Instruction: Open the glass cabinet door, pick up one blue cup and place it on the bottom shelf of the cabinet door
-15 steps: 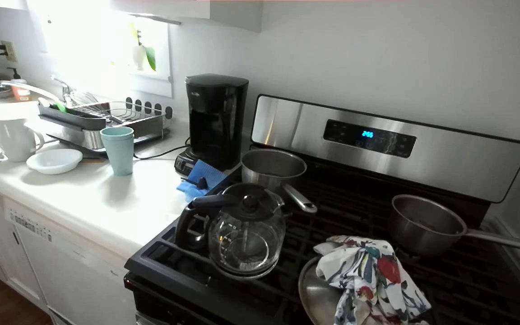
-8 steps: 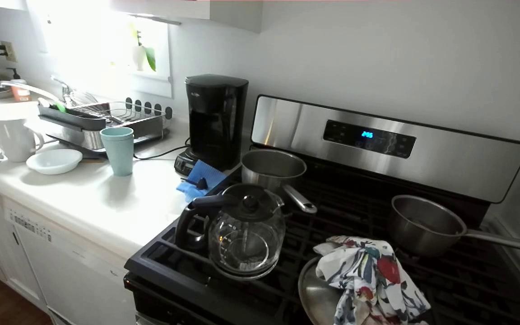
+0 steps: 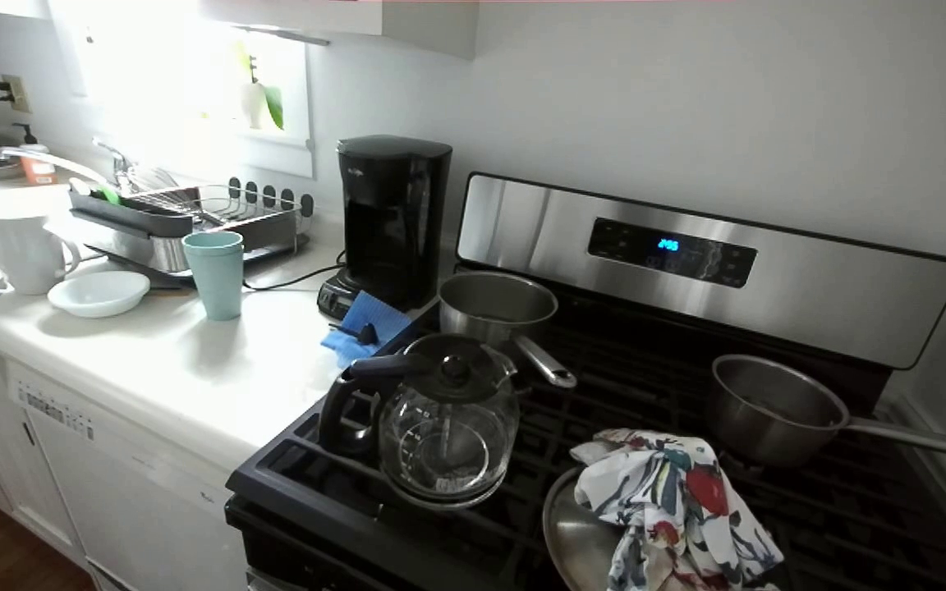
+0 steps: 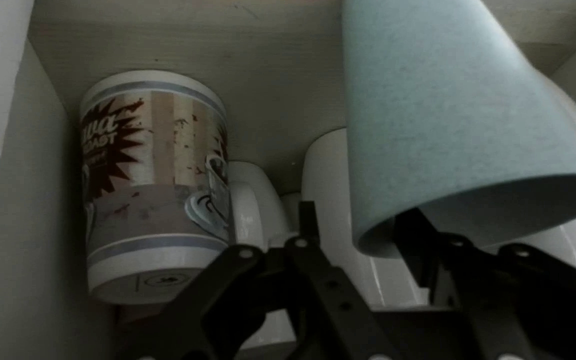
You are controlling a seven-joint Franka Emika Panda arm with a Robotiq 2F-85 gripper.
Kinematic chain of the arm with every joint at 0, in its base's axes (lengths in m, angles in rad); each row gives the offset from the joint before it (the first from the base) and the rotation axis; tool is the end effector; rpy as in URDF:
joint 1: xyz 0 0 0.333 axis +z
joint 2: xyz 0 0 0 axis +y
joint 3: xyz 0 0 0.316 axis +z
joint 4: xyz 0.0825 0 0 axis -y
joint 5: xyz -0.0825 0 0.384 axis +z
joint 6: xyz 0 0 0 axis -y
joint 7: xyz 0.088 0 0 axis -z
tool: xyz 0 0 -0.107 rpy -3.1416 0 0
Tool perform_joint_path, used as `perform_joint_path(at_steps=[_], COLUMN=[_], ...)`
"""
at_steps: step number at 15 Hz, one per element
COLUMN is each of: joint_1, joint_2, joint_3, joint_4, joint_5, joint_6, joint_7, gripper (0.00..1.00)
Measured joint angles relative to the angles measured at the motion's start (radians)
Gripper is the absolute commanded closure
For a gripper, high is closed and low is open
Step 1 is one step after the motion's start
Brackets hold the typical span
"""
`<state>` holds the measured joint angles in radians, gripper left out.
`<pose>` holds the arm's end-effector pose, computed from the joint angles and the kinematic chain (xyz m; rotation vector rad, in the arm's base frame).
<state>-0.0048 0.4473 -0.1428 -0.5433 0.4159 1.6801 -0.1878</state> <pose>0.6203 -0.0123 0.8411 -2.7047 -0.2453 -1.0367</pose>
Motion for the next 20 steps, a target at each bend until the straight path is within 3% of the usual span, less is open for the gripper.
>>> perform_joint_path(at_steps=[1, 2, 4, 10, 20], joint_1=[0.000, -0.001, -0.001, -0.002, -0.003], joint_2=[0.000, 0.000, 0.000, 0.000, 0.003], joint_3=[-0.001, -0.003, -0.006, -0.011, -0.017], joint_4=[0.000, 0.000, 0.000, 0.000, 0.000], joint_5=[0.000, 0.000, 0.000, 0.000, -0.002], joint_6=[0.003, 0.008, 0.020, 0.040, 0.060], joint_7=[0.000, 0.000, -0.001, -0.001, -0.003], gripper=[0.28, 0.59, 0.56, 0.98, 0.99])
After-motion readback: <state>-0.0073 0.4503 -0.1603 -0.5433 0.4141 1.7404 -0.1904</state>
